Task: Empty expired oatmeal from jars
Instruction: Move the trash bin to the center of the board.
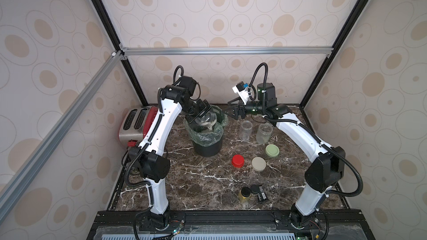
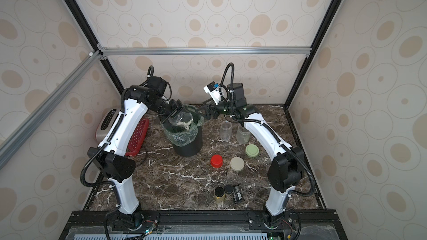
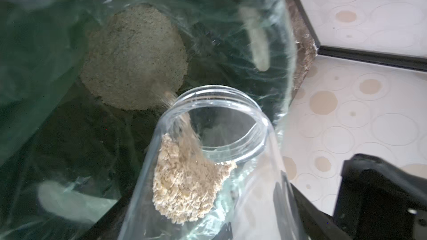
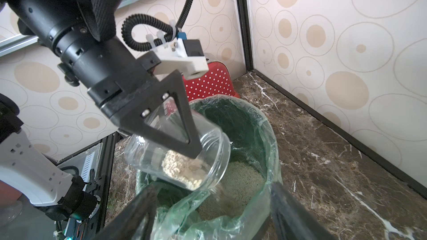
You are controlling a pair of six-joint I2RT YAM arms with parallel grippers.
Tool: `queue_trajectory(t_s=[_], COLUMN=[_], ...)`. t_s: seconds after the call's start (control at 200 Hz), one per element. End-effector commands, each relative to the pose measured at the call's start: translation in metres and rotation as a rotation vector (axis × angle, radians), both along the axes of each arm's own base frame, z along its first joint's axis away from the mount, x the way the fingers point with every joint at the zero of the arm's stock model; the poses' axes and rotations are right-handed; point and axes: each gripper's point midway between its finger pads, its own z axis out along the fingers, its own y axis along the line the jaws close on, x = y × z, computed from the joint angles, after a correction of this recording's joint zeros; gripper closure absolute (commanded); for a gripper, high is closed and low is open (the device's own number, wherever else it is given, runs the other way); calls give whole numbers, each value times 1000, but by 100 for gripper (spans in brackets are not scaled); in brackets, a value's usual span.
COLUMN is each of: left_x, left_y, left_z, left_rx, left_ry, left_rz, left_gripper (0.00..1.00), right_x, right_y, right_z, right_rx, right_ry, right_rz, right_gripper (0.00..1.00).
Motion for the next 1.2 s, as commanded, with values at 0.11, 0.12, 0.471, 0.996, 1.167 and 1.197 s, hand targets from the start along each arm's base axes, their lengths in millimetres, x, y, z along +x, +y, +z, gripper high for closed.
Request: queue_trajectory(t_s=[0.11,0.12,0.471,0.996,1.167,1.197], left_x=[-5,-6,-23,-13,-19,-22], left_y=[12,13,43,9,9,11], left_z=[35,35,13,7,22,24], left_rx=[19,29,272,91,113,122], left_ry=[-113,-114,-97,-36,-138,-146], left_rz=[-25,-28,-158,-190,-267,-273], left_gripper=[100,100,100,100,100,100], right_x=[-10,-10,-54,-64,-49,-47], right_y=[1,1,7,25,33,35], right_z=[16,16,0,0,8,10], right_rx=[25,24,-27,-27,-12,-7], right_ry=[-50,-52,-522,-663,-753,-762], right_rz=[25,27,248,358,350,356], right_gripper=[22,22,12,6,0,0])
